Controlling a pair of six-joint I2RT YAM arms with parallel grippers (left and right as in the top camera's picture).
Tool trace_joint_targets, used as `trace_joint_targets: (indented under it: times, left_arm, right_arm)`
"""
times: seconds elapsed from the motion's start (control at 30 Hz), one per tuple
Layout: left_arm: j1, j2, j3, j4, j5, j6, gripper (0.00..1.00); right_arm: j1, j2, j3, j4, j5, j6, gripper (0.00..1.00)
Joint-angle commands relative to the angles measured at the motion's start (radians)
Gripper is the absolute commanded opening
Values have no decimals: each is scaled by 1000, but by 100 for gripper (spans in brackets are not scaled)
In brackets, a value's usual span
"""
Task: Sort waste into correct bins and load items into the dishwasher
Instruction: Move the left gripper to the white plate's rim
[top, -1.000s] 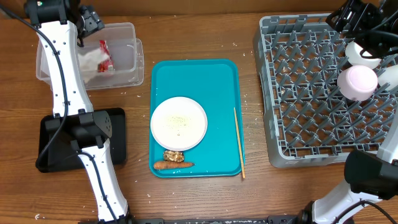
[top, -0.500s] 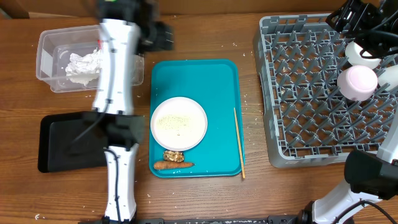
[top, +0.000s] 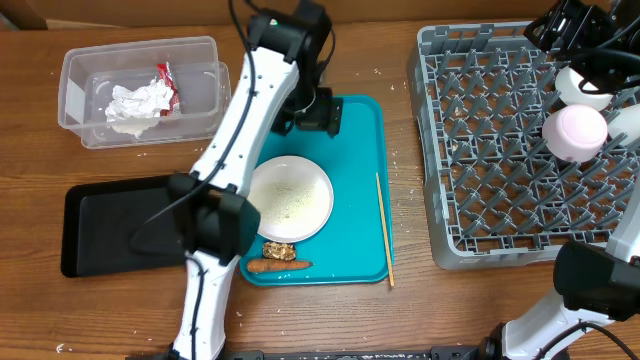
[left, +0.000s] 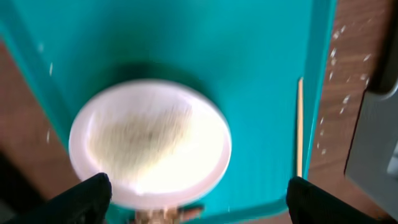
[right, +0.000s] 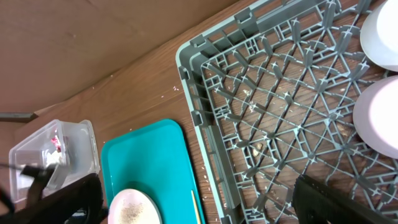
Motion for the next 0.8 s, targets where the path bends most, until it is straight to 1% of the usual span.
trace_joint_targets:
  times: [0.0,0.1,0.2,0.37,0.5,0.67,0.7,0.77]
  left_arm:
    - [-6,-136,-126,-3,-10,-103,95]
    - [-26,-148,-196,20,-13,-174,98]
    - [-51,-138,-267,70,-4,-215,96]
    - [-100,-138,-403,217,-10,-193,95]
    - [-111,-138,-486,299,-13,-177,90]
    - [-108,-138,-574,369,-13,-76,88]
    - [-108,-138,-596,394,-13,-24,88]
    - [-114,-138,-629,430,-16,42,88]
  right_arm:
    - [1,-10,14,3,3,3,100]
    - [1,-10,14,3,3,3,100]
    - [1,-10,14,3,3,3,100]
    - [1,-10,14,3,3,3,100]
    - [1,-10,14,3,3,3,100]
    - [1,-10,14,3,3,3,100]
    - [1,-10,14,3,3,3,100]
    - [1,-10,14,3,3,3,100]
